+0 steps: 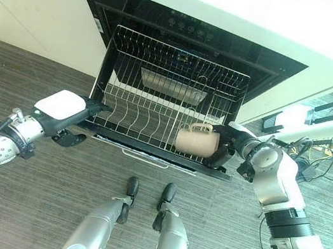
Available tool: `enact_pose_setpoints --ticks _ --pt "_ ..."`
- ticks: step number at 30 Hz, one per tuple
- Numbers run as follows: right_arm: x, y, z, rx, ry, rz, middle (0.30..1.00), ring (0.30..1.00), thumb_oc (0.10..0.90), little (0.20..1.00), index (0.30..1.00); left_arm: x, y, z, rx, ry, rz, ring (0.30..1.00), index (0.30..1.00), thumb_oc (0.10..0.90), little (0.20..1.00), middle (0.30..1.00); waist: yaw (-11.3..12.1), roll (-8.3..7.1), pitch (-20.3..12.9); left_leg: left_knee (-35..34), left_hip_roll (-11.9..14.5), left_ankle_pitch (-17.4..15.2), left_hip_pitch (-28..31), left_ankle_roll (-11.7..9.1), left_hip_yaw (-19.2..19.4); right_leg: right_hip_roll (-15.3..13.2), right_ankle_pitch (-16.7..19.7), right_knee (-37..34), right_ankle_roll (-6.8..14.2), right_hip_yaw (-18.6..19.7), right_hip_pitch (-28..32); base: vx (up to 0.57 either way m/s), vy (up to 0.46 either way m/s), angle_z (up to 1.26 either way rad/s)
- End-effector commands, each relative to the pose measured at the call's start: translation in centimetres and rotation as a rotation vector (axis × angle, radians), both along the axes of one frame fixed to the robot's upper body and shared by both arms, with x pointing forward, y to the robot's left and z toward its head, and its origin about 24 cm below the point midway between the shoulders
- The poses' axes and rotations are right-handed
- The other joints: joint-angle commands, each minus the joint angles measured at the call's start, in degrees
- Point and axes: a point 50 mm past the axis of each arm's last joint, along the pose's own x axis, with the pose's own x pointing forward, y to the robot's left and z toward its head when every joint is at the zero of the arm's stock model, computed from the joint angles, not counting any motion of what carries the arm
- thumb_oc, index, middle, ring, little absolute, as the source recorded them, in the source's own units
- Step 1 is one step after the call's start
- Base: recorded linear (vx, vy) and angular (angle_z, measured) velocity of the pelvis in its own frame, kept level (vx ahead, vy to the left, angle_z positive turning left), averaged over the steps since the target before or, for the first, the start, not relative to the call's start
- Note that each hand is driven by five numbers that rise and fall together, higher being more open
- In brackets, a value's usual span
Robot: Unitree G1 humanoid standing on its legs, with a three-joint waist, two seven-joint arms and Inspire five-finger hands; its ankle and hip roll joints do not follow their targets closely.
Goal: Place the dishes in the dishwasher.
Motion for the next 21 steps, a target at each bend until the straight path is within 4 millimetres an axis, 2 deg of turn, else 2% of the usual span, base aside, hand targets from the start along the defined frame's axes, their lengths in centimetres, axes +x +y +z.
enact_pose_setpoints --ticks 1,2,4,13,21 --pt "-2.0 -5.3 3.2 -0.249 -0.282 -0.209 0.900 0.900 0.800 0.900 0.900 -0.8 -1.0 4.4 -0.094 -0.162 -0.084 0.900 0.900 0.800 0.900 0.900 -1.7 2.82 -1.3 -1.4 7.8 -3.5 0.8 -5.3 4.0 0.1 -8.4 4.1 4.2 2.6 0.8 0.01 0.044 -0.03" --pt "-2.0 -5.1 4.4 -0.259 -0.378 -0.206 0.900 0.900 0.800 0.900 0.900 -0.7 -1.0 4.6 -0.101 -0.167 -0.081 0.900 0.900 0.800 0.900 0.900 -1.9 3.03 -1.3 -1.4 7.7 -3.4 0.3 -5.2 3.8 0.3 -8.2 4.1 4.2 3.0 0.4 0.00 0.053 -0.05" --pt "-2.1 -4.6 5.1 -0.240 -0.440 -0.180 0.900 0.900 0.800 0.900 0.900 -0.8 -1.1 4.7 -0.112 -0.170 -0.077 0.900 0.900 0.800 0.900 0.900 -1.9 3.37 -1.3 -1.4 7.5 -3.5 0.3 -5.1 3.7 0.3 -8.4 4.1 4.1 3.3 0.3 0.01 0.054 -0.19" --pt "-3.2 -1.4 6.9 -0.243 -0.815 -0.065 0.900 0.900 0.800 0.900 0.900 -1.0 -1.7 4.3 -0.144 -0.188 -0.074 0.900 0.900 0.800 0.900 0.900 -2.5 4.71 -1.3 -1.4 6.8 -4.3 -0.6 -4.7 3.4 0.2 -8.9 4.1 4.2 3.5 -0.6 0.00 0.026 -0.09" --pt "-3.2 -1.2 6.9 -0.137 -0.898 -0.097 0.900 0.900 0.800 0.900 0.900 -1.0 -2.1 4.4 -0.153 -0.197 -0.080 0.900 0.900 0.800 0.900 0.900 -2.4 5.22 -1.3 -1.4 6.6 -4.5 -0.9 -4.6 3.6 0.2 -9.0 4.1 4.2 3.3 -1.0 0.00 0.002 0.00"
